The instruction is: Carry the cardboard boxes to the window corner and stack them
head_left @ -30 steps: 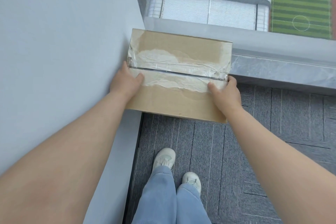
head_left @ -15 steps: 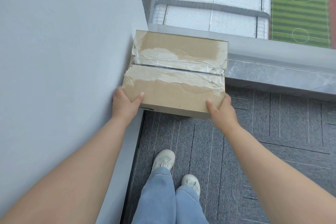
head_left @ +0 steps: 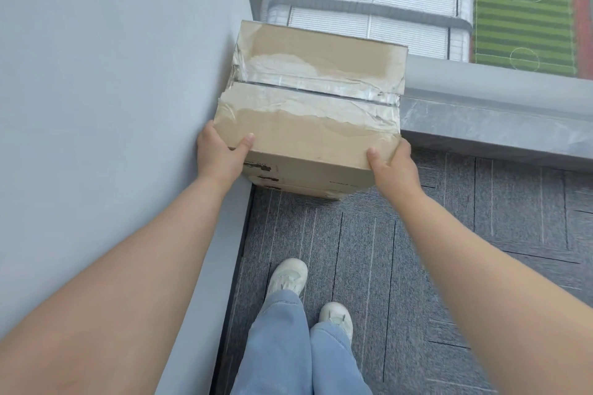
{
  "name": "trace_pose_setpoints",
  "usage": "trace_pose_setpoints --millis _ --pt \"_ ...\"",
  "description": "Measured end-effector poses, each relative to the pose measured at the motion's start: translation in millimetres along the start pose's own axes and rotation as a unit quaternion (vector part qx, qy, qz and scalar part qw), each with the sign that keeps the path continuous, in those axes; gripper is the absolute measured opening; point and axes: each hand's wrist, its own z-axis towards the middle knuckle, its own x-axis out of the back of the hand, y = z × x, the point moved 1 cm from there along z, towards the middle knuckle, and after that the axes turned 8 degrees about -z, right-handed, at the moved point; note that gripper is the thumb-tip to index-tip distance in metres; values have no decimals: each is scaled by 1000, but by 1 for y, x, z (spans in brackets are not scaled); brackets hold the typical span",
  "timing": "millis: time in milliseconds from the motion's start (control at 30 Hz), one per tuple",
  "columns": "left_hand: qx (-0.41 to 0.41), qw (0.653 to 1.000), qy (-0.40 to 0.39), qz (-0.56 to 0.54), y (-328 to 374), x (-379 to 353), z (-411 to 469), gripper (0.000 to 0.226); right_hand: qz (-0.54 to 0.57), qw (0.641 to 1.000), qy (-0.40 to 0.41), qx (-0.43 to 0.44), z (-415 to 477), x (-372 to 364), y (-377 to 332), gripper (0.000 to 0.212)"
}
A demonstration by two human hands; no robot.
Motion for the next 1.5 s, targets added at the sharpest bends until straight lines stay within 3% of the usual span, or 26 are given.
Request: trace_pose_setpoints --millis 700,1233,1367,1500 --pt "-12 999 -31 -8 -12 -15 8 61 9 1000 16 -8 13 -3 5 64" --pt "16 994 -64 85 7 -3 -5 80 -27 999 27 -20 -1 7 2 72" --pt "-35 987 -71 142 38 19 -37 64 -62 998 23 0 -34 40 -4 66" --pt "-141 962 -150 177 94 41 -79 41 -82 996 13 44 -93 90 -12 45"
